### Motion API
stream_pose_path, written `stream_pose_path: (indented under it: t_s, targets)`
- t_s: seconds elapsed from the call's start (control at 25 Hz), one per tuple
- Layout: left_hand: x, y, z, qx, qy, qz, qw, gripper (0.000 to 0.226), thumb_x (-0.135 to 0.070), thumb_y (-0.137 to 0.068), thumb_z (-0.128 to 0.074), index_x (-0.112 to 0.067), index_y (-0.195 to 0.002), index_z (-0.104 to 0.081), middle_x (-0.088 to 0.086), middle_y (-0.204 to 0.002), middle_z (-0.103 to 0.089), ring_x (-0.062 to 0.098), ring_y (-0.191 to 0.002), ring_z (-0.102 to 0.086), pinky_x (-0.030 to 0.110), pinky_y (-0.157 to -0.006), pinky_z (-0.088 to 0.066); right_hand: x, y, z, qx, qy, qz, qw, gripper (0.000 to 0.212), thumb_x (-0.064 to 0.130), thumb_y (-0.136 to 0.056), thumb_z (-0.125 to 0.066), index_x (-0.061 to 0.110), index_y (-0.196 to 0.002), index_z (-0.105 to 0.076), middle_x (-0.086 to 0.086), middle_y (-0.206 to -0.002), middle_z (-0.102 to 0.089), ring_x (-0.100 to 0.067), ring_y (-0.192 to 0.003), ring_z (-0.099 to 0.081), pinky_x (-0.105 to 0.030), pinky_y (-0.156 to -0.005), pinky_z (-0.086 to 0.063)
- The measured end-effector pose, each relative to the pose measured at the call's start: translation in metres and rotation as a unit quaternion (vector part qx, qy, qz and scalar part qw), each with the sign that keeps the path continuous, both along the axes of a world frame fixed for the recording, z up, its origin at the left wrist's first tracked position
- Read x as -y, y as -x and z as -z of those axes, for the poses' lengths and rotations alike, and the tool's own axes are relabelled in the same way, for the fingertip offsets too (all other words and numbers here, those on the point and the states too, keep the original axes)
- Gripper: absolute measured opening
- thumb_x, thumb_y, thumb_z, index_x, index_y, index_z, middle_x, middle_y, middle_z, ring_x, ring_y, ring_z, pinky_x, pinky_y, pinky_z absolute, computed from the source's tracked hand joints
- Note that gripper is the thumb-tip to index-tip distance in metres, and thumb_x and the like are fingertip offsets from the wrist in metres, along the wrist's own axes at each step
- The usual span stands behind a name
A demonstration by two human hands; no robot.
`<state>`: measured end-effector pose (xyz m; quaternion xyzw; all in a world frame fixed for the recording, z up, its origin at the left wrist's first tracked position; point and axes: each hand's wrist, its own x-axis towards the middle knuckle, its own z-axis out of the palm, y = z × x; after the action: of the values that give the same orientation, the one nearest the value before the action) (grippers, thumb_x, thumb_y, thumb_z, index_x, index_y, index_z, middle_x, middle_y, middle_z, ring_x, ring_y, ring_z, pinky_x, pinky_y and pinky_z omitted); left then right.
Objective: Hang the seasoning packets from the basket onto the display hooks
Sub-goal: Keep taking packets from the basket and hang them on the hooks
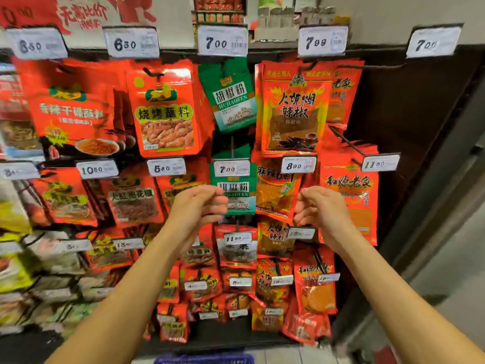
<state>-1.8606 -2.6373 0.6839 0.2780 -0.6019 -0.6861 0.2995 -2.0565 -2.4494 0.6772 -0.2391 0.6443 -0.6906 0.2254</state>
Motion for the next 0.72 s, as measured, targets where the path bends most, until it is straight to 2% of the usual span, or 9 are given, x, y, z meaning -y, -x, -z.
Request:
stream_pose_path:
  t_s: [0.2, 0.4, 0.56, 0.72]
  targets:
    - [0.003, -0.049, 0.112, 0.1, -0.114, -0.074, 0.986, 0.021, -0.015, -0.102, -0.05, -0.014, -0.091, -0.068, 0.001, -0.074, -0.072, 0.009, -0.055, -0.065, 0.023, -0.055, -0.053, 0.016, -0.027, 0.112, 0.111, -0.11, -0.03, 0.987, 0.026, 0.007, -0.099, -0.051, 0.008, -0.075, -0.06, -0.009, -0.054, -0.06, -0.017, -0.038, -0.056, -0.021, -0.038, -0.044]
    - [-0.001, -0.101, 0.242, 0.188, -0.251, -0.092, 0.945, 0.023, -0.011, -0.099, -0.045, -0.021, -0.082, -0.056, -0.005, -0.066, -0.052, 0.007, -0.049, -0.045, 0.02, -0.05, -0.028, 0.031, -0.063, 0.243, 0.216, -0.229, -0.047, 0.948, 0.027, 0.012, -0.098, -0.051, 0.011, -0.073, -0.06, -0.003, -0.051, -0.06, -0.017, -0.04, -0.055, -0.023, -0.042, -0.041]
    - [-0.005, -0.144, 0.355, 0.292, -0.3, -0.157, 0.894, 0.018, -0.016, -0.099, -0.053, -0.019, -0.085, -0.064, 0.002, -0.078, -0.064, 0.014, -0.062, -0.057, 0.025, -0.057, -0.041, 0.037, -0.107, 0.353, 0.233, -0.336, -0.054, 0.911, 0.024, 0.009, -0.098, -0.05, 0.009, -0.077, -0.063, -0.008, -0.058, -0.063, -0.024, -0.05, -0.057, -0.028, -0.05, -0.044]
    - [0.004, -0.174, 0.518, 0.359, -0.365, -0.165, 0.843, 0.013, -0.014, -0.094, -0.057, -0.015, -0.086, -0.067, 0.001, -0.067, -0.067, 0.015, -0.055, -0.059, 0.019, -0.047, -0.048, 0.046, -0.16, 0.51, 0.262, -0.438, -0.058, 0.858, 0.013, 0.011, -0.093, -0.058, 0.007, -0.084, -0.068, -0.01, -0.063, -0.069, -0.023, -0.05, -0.063, -0.028, -0.049, -0.052]
